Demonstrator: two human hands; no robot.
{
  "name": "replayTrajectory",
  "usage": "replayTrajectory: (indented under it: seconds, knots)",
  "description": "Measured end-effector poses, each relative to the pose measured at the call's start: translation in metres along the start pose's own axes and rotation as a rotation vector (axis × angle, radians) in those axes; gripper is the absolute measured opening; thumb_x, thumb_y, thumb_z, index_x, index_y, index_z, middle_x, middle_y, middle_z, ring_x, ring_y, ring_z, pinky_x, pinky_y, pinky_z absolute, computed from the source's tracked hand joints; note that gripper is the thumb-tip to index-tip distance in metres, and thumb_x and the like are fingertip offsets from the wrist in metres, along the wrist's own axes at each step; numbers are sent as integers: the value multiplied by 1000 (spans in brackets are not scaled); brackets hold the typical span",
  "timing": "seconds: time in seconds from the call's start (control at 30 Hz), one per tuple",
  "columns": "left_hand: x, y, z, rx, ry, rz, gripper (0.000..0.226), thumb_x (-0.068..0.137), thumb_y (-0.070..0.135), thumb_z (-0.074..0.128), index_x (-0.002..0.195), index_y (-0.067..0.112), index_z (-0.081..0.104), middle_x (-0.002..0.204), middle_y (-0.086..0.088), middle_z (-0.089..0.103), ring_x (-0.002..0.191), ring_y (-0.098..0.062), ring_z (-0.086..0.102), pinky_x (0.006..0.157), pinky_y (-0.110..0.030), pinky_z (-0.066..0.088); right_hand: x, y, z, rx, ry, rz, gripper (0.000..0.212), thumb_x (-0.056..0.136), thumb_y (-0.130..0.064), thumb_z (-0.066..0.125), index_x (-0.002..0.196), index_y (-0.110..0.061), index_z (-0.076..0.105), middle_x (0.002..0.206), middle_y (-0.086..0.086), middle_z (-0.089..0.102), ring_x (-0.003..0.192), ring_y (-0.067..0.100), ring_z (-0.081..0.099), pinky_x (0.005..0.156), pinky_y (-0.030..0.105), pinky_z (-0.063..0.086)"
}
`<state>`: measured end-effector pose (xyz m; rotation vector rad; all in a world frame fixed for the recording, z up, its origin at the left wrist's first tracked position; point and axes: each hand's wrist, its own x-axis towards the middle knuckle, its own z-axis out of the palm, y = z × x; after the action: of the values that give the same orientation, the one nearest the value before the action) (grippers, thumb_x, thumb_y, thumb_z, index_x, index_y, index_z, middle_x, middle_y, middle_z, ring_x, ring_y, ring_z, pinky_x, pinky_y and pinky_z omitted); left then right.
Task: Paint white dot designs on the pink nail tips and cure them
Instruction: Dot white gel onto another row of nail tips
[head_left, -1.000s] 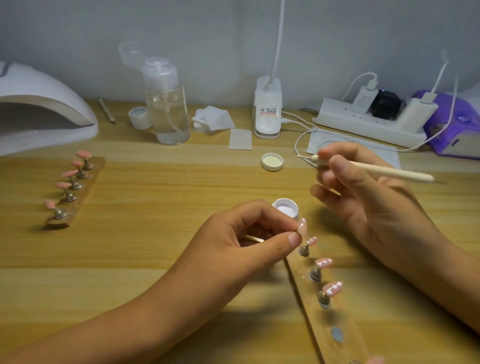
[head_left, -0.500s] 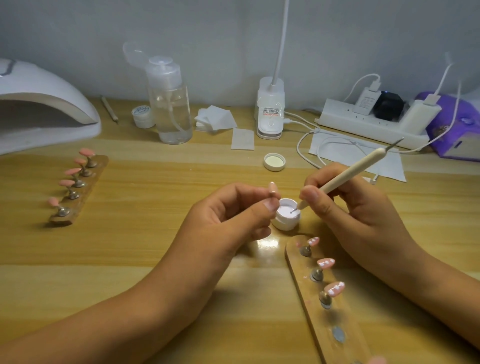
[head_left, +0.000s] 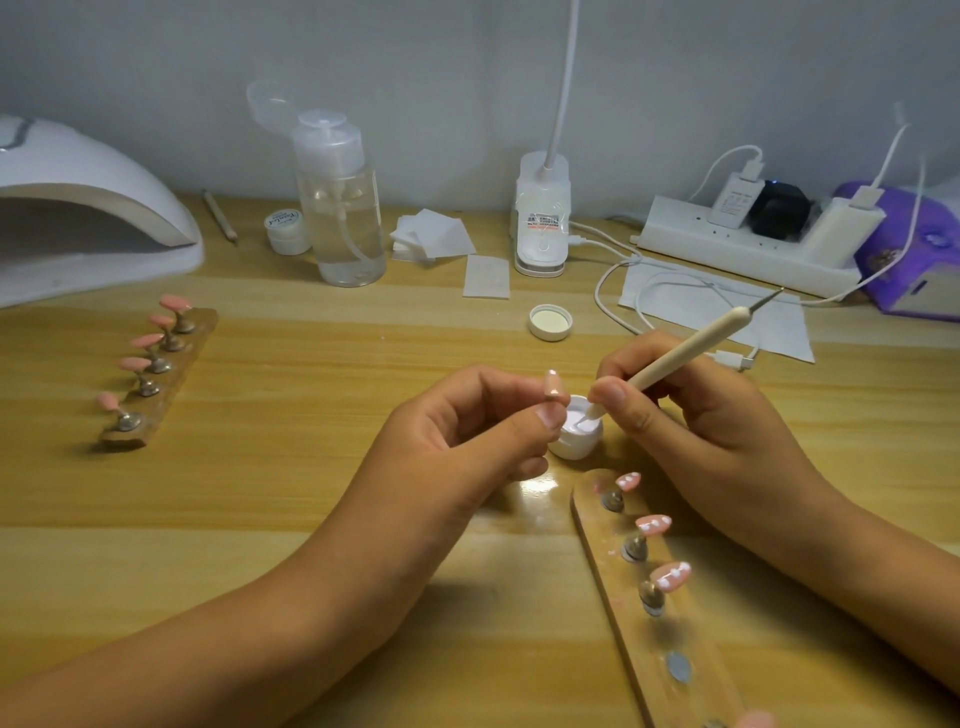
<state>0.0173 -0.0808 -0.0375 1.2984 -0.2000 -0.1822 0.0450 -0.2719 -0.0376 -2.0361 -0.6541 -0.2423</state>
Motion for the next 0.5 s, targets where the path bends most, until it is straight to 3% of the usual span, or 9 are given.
replayTrajectory:
  seconds: [0.13,0.33,0.4,0.5]
  knots:
    - [0,0,1,9,6,-2,10,76,23,70,81,31,75,83,12,72,76,2,64,67,-13,50,-1,-4,-3,200,87,41,14,89,-30,60,89,-17,61,79,-11,62,72,4,56,67,10,42]
    - [-2,2,3,55,-61,-4,11,75,20,70,80,28,74,84,9,73,76,1,64,66,-13,50,0,-3,-9,540,245,137,15,75,-25,75,83,-25,62,79,-6,62,83,12,63,85,32,52]
    - [-3,2,5,88,-93,4,9,75,20,69,79,27,73,80,8,71,72,0,62,65,-13,49,-1,-2,-11,652,215,156,19,76,-19,77,78,-26,59,75,-6,57,75,8,61,83,31,53]
    - [-5,2,6,153,-122,9,8,75,22,69,78,28,72,77,9,69,70,-2,60,67,-14,48,-2,-6,-11,771,115,166,14,78,-17,64,73,-24,53,67,-8,54,63,4,55,76,28,54]
